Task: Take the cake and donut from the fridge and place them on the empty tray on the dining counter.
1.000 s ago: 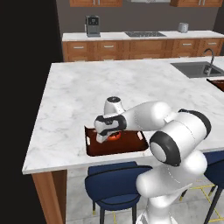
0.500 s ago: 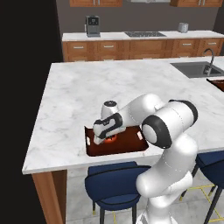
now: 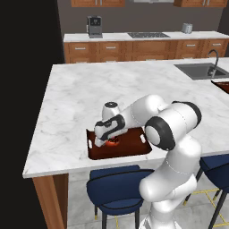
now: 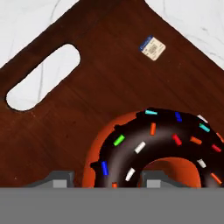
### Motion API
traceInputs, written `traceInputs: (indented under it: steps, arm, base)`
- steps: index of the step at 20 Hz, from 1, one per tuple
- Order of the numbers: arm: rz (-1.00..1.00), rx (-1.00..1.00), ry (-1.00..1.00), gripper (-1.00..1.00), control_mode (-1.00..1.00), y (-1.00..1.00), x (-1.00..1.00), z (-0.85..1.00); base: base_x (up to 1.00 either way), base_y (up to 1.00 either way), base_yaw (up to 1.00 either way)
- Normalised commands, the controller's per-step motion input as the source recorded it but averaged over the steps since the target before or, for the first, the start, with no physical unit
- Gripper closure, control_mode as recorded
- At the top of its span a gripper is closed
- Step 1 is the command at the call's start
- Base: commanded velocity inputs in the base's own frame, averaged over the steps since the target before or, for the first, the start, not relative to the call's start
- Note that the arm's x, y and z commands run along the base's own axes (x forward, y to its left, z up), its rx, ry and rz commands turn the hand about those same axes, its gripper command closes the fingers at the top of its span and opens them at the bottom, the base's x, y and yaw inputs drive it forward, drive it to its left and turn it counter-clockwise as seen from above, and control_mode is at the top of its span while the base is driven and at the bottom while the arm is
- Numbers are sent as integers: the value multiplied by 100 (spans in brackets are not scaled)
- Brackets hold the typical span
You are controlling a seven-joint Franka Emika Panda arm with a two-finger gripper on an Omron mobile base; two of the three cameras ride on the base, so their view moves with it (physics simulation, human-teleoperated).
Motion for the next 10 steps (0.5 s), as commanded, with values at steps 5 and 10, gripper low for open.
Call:
traceInputs:
  steps: [5, 10]
  arm:
    - [-10, 0, 0, -100, -100, 0, -33, 2]
    - [-6, 0, 0, -100, -100, 0, -1, 39]
  base:
    - [0, 0, 0]
    - [0, 0, 0]
